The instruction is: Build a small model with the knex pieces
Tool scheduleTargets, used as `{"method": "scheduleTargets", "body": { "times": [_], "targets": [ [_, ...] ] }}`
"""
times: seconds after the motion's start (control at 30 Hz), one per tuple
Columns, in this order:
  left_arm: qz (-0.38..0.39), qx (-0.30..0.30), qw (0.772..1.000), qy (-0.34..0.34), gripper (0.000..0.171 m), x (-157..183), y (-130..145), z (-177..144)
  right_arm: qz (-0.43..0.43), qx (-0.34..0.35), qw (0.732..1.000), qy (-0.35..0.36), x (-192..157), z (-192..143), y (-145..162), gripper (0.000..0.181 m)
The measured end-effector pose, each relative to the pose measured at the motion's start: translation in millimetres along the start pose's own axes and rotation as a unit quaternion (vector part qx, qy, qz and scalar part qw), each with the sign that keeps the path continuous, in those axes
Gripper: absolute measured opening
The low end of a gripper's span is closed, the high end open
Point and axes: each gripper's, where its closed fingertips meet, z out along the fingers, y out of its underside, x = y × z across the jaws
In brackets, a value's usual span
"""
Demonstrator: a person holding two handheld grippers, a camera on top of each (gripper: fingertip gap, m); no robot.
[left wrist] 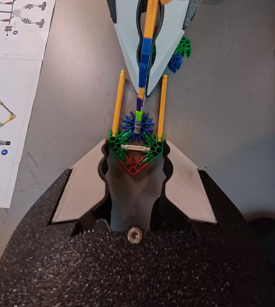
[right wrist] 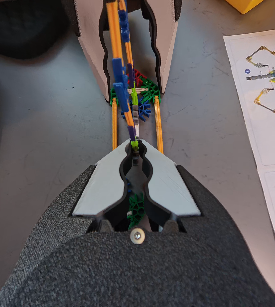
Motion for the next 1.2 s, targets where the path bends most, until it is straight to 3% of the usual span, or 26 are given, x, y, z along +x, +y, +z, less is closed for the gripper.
{"method": "scheduleTargets", "body": {
  "times": [0.57, 0.87, 1.2],
  "targets": [
    [0.008, 0.014, 1.000, 0.011, 0.064, 1.8, -8.6, 8.4, -0.001, -0.021, 1.000, -0.006, 1.1, 2.1, 2.7, 0.003],
    [-0.013, 0.038, 0.999, 0.019, 0.065, 2.3, -9.2, 7.3, 0.006, -0.009, 1.000, 0.004, 7.2, -10.4, 5.4, 0.015],
    [-0.016, 0.045, 0.999, -0.003, 0.071, -3.6, -8.0, -0.4, -0.012, -0.036, 0.999, 0.017, 6.1, -11.7, 15.6, 0.004]
  ]
}}
